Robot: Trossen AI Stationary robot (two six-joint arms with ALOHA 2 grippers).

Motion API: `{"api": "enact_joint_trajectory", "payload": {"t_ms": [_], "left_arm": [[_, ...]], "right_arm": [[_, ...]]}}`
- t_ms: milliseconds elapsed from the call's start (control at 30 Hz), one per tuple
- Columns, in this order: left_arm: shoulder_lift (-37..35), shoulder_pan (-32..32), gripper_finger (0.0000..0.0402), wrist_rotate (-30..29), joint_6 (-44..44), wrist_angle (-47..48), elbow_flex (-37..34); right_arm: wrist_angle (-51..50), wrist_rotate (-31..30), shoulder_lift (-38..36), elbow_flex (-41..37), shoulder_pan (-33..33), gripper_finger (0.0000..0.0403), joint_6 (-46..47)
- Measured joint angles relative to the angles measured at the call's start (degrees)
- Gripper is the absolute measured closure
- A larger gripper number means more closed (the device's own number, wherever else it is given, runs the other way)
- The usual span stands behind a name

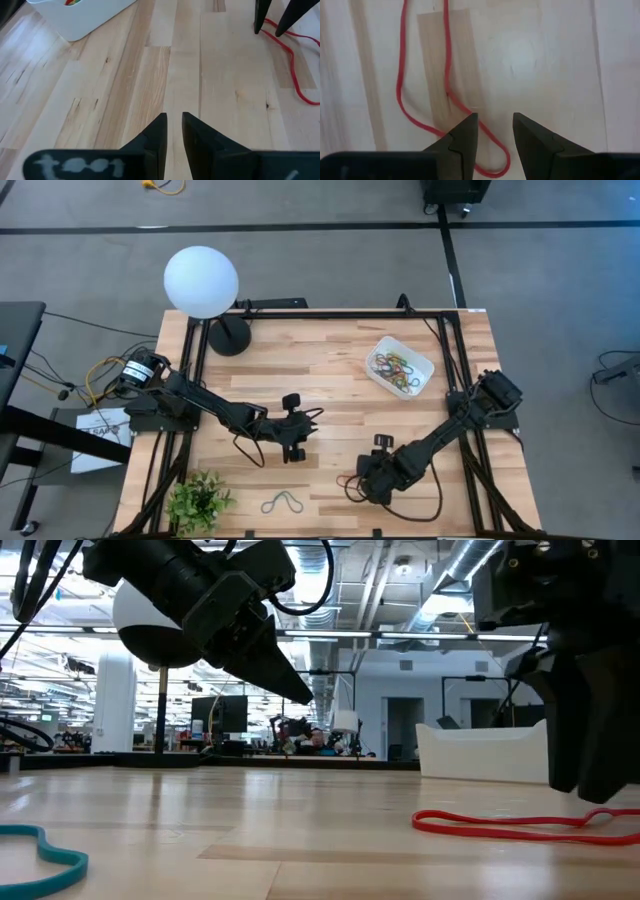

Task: Pick and place items into bin
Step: Put the red rubber band into the white bin

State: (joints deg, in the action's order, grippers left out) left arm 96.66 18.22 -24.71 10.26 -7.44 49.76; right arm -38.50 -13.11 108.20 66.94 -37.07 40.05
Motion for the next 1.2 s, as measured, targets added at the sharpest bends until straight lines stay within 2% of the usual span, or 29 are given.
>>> {"api": "enact_joint_trajectory", "payload": {"t_ms": [267, 467, 667, 800, 1000, 1200], "left_arm": [[0.0, 0.0, 0.0352, 0.04, 0.04, 0.17, 0.0], [0.0, 0.0, 0.0352, 0.04, 0.07, 0.22, -0.02], [0.0, 0.0, 0.0352, 0.22, 0.07, 0.22, 0.0], [0.0, 0.0, 0.0352, 0.2, 0.07, 0.22, 0.0], [0.0, 0.0, 0.0352, 0.19, 0.07, 0.22, 0.0], [0.0, -0.28, 0.0352, 0.17, 0.07, 0.22, 0.0]], "right_arm": [[1.95, 5.1, 0.0, -1.76, 0.79, 0.0284, 0.47], [2.22, 3.08, 0.72, -1.97, 0.74, 0.0284, 0.15], [2.93, 5.04, 2.01, -1.94, 1.13, 0.0287, -1.51], [3.41, 5.32, 2.18, -1.95, 1.15, 0.0317, -1.67], [3.96, 5.99, 2.19, -1.13, 1.15, 0.0395, -4.56], [-2.58, 6.11, 2.87, 4.47, 1.21, 0.0395, -5.01]]}}
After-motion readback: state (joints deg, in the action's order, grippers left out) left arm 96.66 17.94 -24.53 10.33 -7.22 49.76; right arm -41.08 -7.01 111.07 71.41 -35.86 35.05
